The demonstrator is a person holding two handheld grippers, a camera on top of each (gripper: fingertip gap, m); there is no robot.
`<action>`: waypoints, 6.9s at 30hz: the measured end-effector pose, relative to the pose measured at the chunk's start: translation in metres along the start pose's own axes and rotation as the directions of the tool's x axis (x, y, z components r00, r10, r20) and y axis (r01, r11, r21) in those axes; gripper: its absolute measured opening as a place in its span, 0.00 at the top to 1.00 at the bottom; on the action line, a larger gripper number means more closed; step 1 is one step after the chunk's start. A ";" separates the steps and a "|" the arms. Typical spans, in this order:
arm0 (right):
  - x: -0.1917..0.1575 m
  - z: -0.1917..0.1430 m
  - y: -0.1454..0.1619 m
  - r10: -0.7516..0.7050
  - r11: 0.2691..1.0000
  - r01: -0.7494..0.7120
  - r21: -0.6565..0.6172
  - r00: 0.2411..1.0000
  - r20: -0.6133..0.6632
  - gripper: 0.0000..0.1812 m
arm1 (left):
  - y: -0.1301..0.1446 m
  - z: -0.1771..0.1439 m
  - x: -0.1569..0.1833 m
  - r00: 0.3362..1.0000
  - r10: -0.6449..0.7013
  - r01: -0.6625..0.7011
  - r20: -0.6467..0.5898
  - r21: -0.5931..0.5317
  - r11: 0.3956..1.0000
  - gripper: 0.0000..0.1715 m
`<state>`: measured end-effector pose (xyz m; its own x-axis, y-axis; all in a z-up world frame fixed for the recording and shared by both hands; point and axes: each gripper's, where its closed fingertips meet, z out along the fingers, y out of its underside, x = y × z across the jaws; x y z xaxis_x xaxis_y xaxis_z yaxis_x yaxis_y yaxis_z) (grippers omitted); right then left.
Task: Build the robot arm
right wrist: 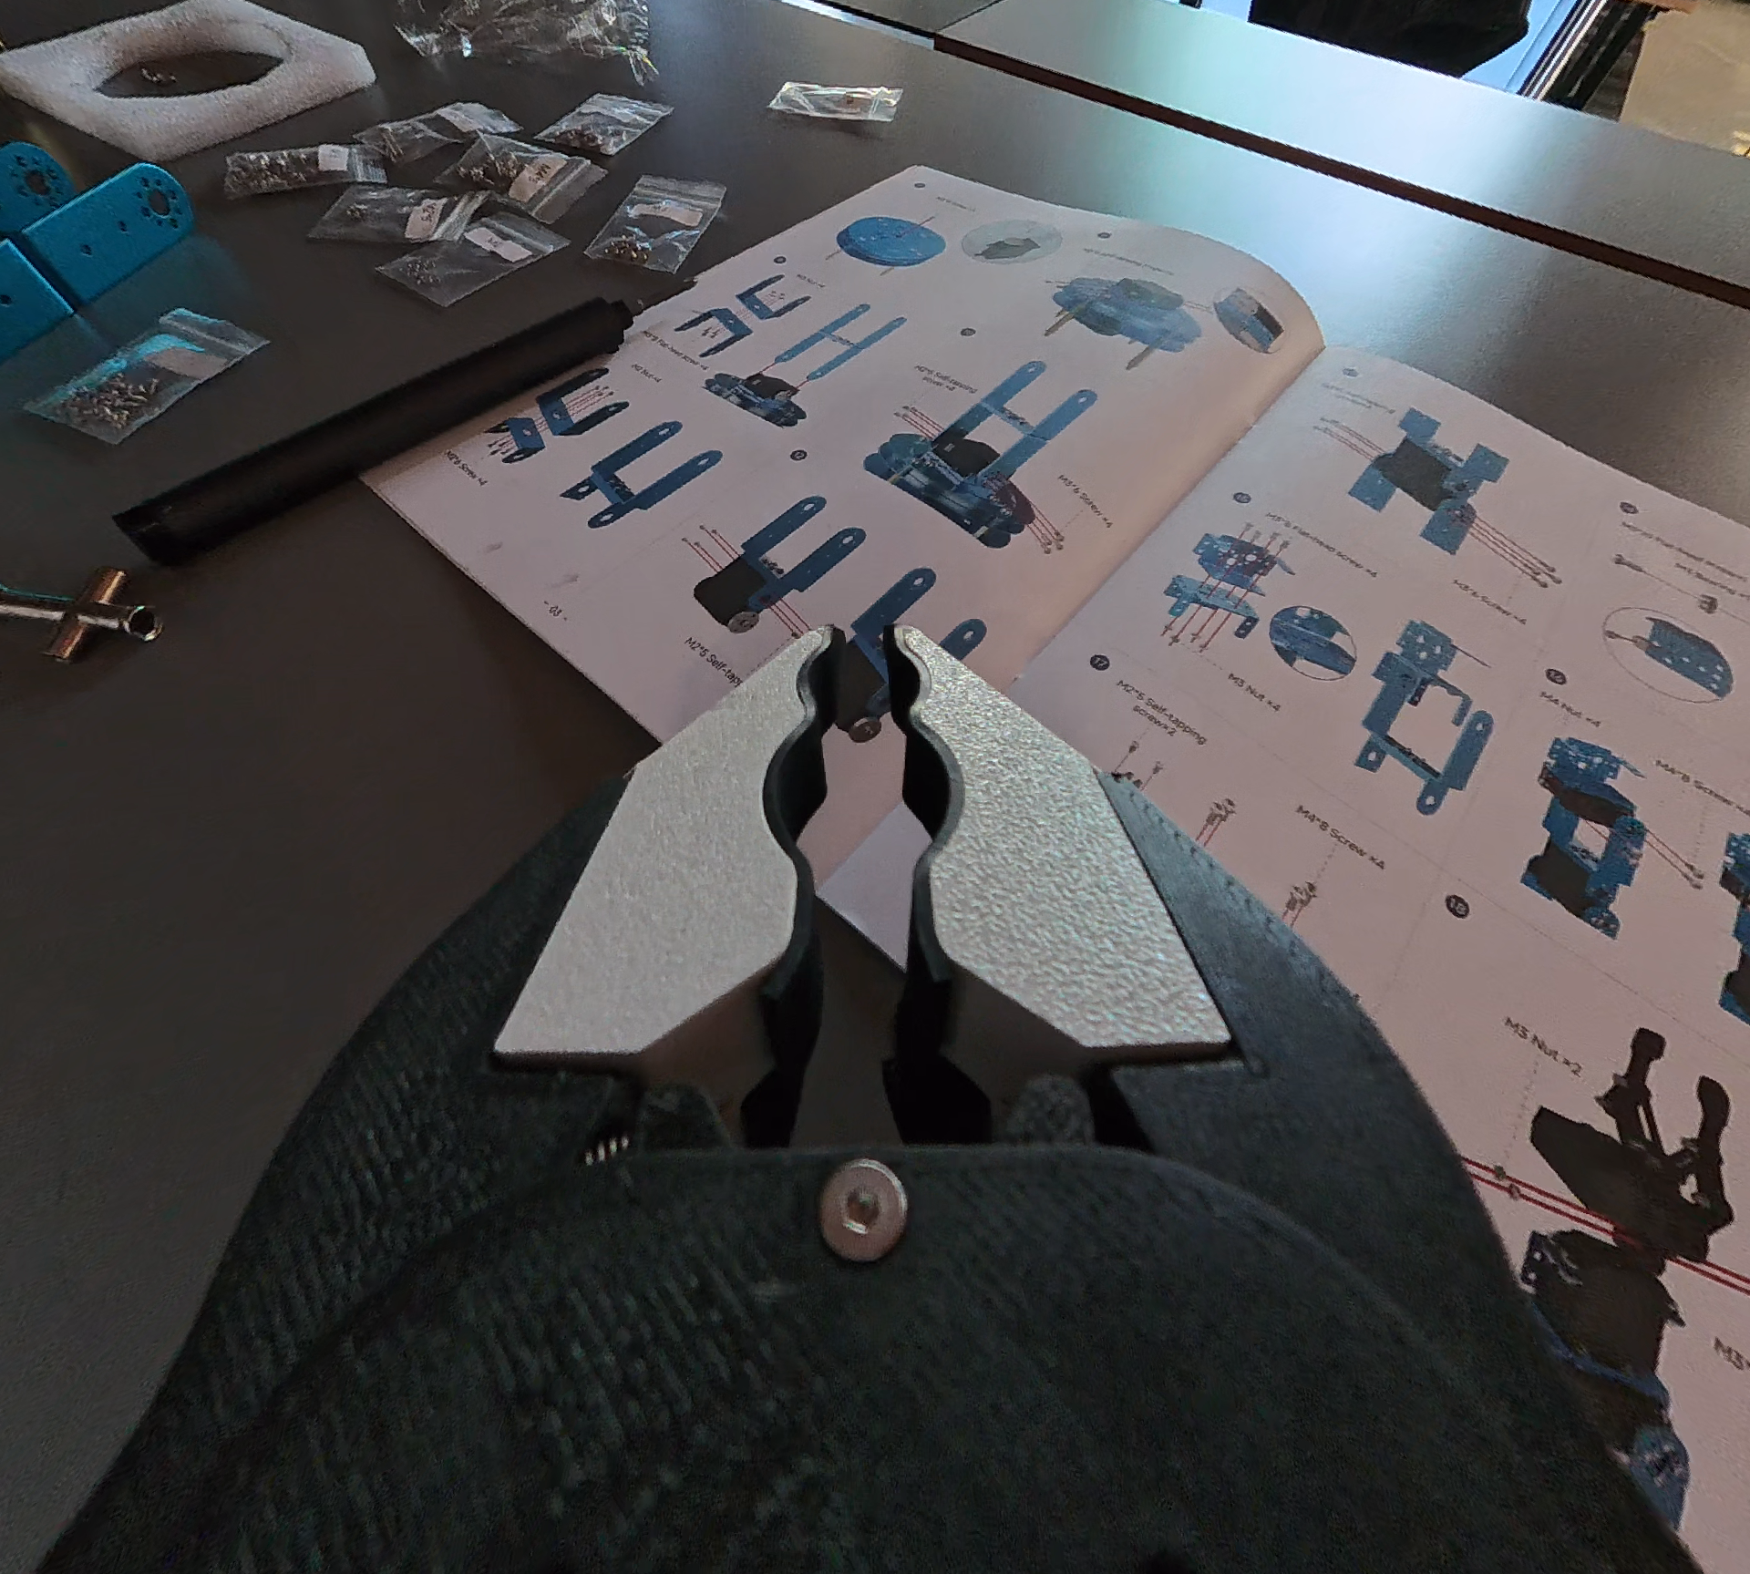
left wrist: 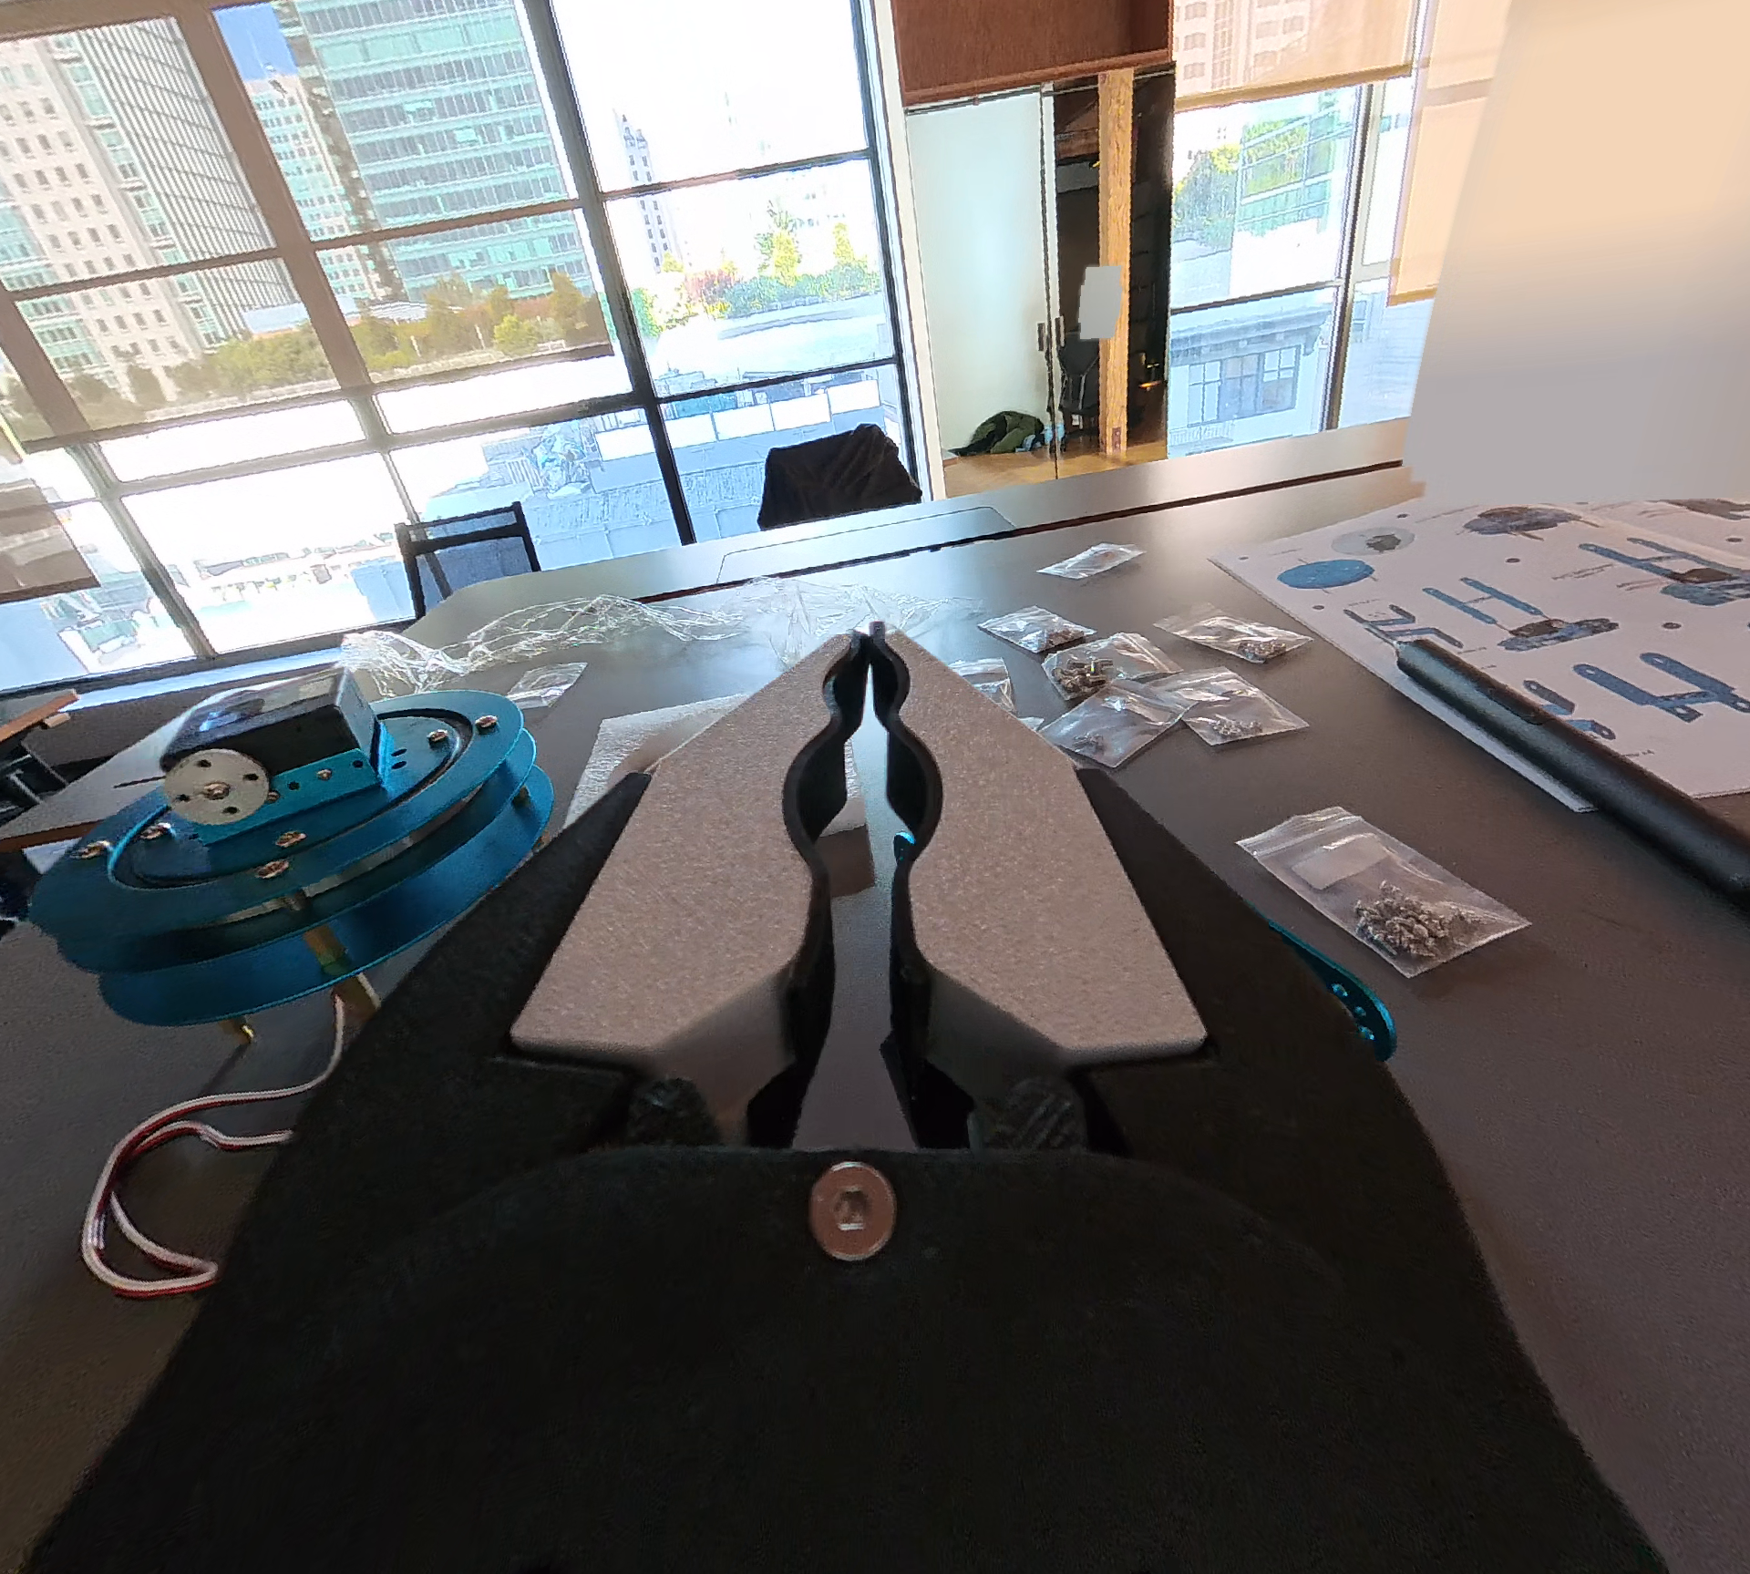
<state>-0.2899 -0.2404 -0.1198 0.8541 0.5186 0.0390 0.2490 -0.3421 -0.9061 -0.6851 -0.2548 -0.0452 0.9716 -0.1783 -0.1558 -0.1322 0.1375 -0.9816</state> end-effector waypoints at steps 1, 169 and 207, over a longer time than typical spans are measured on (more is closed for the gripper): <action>0.000 0.000 0.000 0.003 1.000 -0.003 0.000 1.000 0.003 0.95 | 0.000 0.000 -0.001 1.000 -0.014 0.014 -0.006 0.001 1.000 1.00; -0.238 0.149 -0.042 -0.048 0.890 -0.131 -0.436 0.925 -0.377 0.84 | -0.046 -0.455 -0.585 0.855 0.098 0.140 0.509 -0.409 0.902 0.93; -0.192 0.155 -0.056 0.291 0.893 -0.256 -0.369 0.956 0.041 0.88 | -0.053 -0.409 -0.518 0.905 0.035 0.129 0.424 -0.353 0.927 0.93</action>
<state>-0.5383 -0.1991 -0.1424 0.8702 0.4282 -0.2437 0.1722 -0.7278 -0.6639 -1.2620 -0.5686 0.0423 0.9578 0.2569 -0.1289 -0.0662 -0.2391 -0.9687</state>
